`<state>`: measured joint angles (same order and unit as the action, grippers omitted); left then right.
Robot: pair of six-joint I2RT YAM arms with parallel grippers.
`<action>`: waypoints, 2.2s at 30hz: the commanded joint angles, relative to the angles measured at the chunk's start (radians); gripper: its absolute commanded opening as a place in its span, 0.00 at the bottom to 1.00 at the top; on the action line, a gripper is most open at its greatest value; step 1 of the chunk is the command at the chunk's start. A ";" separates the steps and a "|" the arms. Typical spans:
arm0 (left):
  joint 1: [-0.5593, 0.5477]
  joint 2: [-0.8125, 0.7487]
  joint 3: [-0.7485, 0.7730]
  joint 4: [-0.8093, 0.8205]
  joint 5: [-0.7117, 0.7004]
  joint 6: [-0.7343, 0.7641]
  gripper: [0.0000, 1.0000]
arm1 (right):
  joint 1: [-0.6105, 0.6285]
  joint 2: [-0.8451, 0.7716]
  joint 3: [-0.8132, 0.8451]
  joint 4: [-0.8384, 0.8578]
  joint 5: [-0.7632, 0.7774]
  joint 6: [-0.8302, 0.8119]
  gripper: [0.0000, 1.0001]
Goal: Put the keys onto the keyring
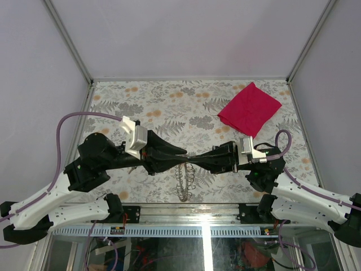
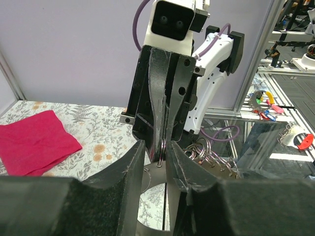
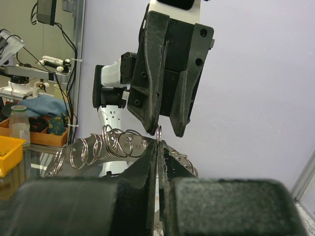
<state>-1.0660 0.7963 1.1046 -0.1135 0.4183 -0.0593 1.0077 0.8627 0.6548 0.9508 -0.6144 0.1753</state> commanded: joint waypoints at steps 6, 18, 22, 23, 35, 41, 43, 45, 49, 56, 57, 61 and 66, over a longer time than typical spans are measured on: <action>-0.003 0.023 0.008 0.001 0.008 -0.002 0.21 | 0.003 -0.028 0.028 0.060 0.007 -0.015 0.00; -0.004 0.046 0.074 -0.141 -0.002 0.029 0.00 | 0.003 -0.065 0.030 -0.037 0.030 -0.080 0.09; -0.004 0.072 0.149 -0.275 -0.020 0.065 0.00 | 0.003 -0.101 0.054 -0.186 0.034 -0.155 0.22; -0.004 0.077 0.166 -0.301 -0.019 0.072 0.00 | 0.003 -0.109 0.061 -0.226 0.036 -0.174 0.24; -0.004 0.158 0.318 -0.526 -0.015 0.148 0.00 | 0.004 -0.097 0.182 -0.585 0.056 -0.240 0.25; -0.004 0.177 0.348 -0.548 -0.012 0.160 0.00 | 0.004 -0.069 0.197 -0.620 0.043 -0.229 0.22; -0.004 0.182 0.353 -0.553 -0.009 0.164 0.00 | 0.004 -0.063 0.198 -0.619 0.038 -0.226 0.22; -0.004 0.186 0.356 -0.557 -0.004 0.166 0.00 | 0.004 -0.056 0.202 -0.618 0.031 -0.222 0.22; -0.004 0.191 0.358 -0.561 -0.003 0.173 0.00 | 0.004 -0.046 0.207 -0.610 0.016 -0.213 0.22; -0.003 0.194 0.363 -0.571 -0.013 0.181 0.00 | 0.003 -0.037 0.209 -0.596 -0.003 -0.199 0.22; -0.004 0.194 0.362 -0.571 -0.012 0.182 0.00 | 0.003 -0.033 0.209 -0.593 -0.005 -0.196 0.22; -0.004 0.197 0.363 -0.578 -0.015 0.186 0.00 | 0.003 -0.019 0.209 -0.565 -0.018 -0.176 0.21; -0.004 0.194 0.361 -0.578 -0.017 0.186 0.00 | 0.004 0.002 0.204 -0.514 -0.035 -0.141 0.17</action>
<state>-1.0664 0.9974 1.4273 -0.7204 0.4034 0.1131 1.0073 0.8516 0.8146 0.3347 -0.6216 -0.0082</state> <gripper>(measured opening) 0.014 0.194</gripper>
